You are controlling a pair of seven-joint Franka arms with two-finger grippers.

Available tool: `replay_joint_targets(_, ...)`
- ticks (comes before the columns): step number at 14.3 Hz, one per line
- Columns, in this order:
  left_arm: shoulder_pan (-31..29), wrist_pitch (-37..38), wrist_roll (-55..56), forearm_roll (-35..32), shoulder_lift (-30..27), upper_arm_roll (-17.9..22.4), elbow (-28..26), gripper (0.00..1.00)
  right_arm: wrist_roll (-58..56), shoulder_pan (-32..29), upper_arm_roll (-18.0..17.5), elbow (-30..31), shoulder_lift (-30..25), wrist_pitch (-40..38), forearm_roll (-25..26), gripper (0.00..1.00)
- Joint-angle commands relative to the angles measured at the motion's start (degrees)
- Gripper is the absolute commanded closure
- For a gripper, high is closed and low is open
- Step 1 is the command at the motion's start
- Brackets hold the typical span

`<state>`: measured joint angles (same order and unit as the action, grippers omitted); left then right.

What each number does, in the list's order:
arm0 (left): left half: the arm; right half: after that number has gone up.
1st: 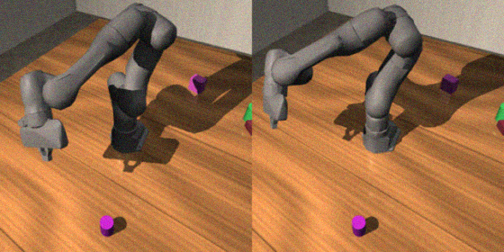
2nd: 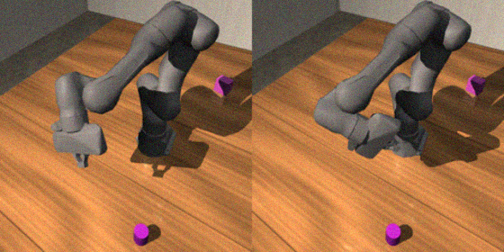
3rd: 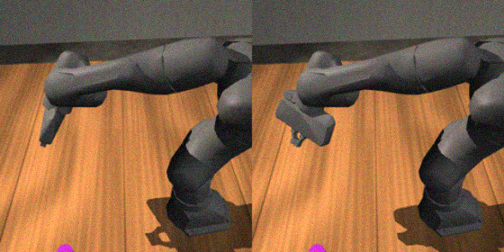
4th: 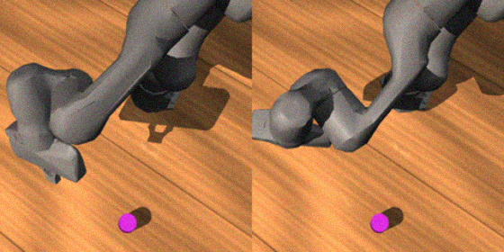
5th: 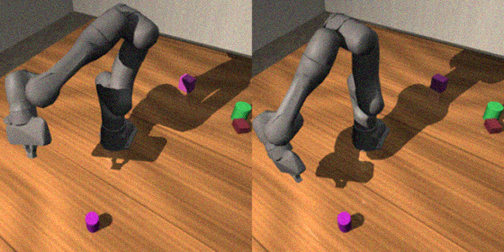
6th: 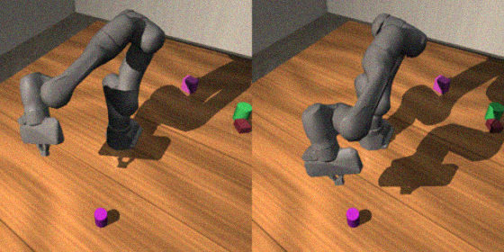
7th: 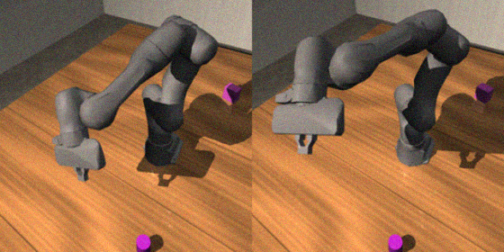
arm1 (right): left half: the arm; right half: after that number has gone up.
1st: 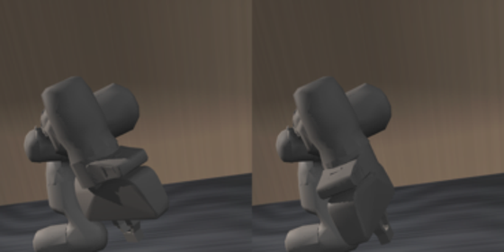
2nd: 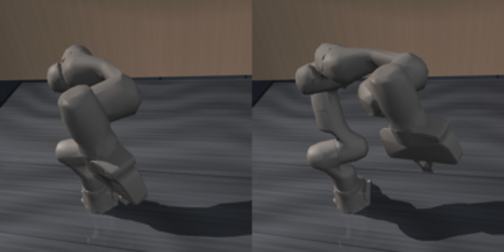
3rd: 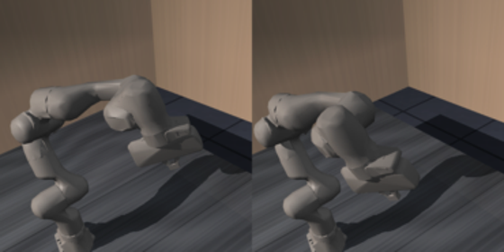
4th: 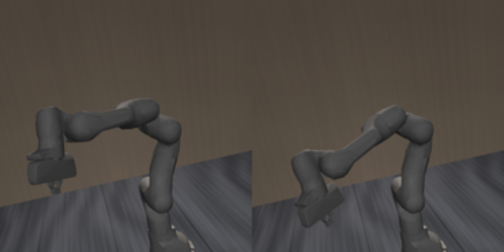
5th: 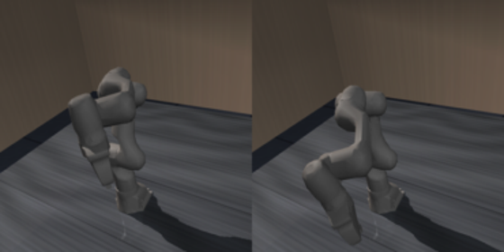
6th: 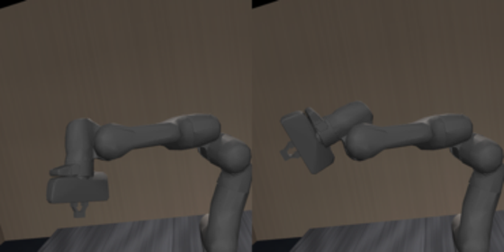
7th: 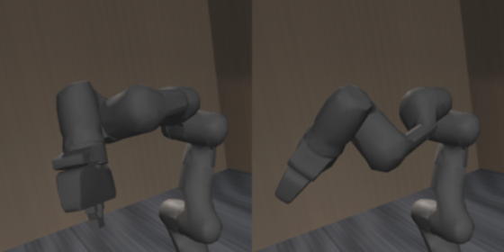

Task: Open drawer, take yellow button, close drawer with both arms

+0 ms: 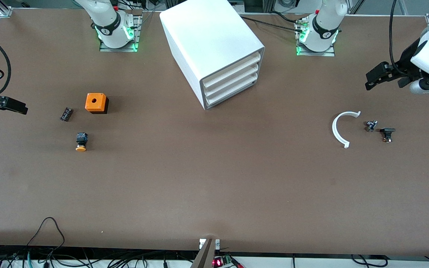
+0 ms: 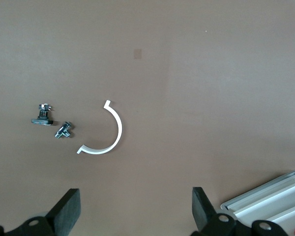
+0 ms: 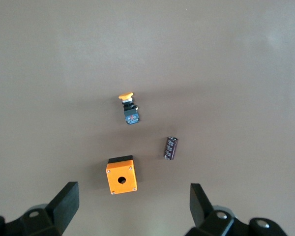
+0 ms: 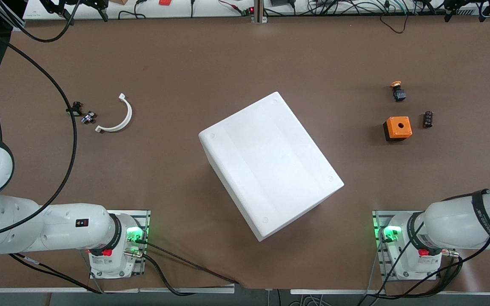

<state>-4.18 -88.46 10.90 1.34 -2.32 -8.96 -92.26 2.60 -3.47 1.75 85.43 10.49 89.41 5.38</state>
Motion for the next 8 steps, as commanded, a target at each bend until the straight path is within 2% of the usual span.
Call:
replay_joint_targets(1,0.0,2.6,-1.1,1.8,1.2,0.7,2.2,0.0,-1.6,0.7,0.8,4.2,-3.4,1.6,-1.1,0.0)
replay_joint_targets(2,0.0,2.6,-1.2,1.8,1.2,0.7,2.2,0.0,-1.5,0.8,0.5,6.1,-4.9,2.8,-1.1,0.0)
replay_joint_targets(5,-0.1,2.6,-1.3,1.8,1.3,0.8,2.2,0.0,-1.5,0.7,0.5,18.9,-13.4,10.9,-1.1,0.0)
replay_joint_targets(8,0.0,2.6,-1.3,1.8,1.2,0.7,2.3,0.0,-2.2,0.7,0.5,18.8,-13.6,10.9,-1.2,0.0)
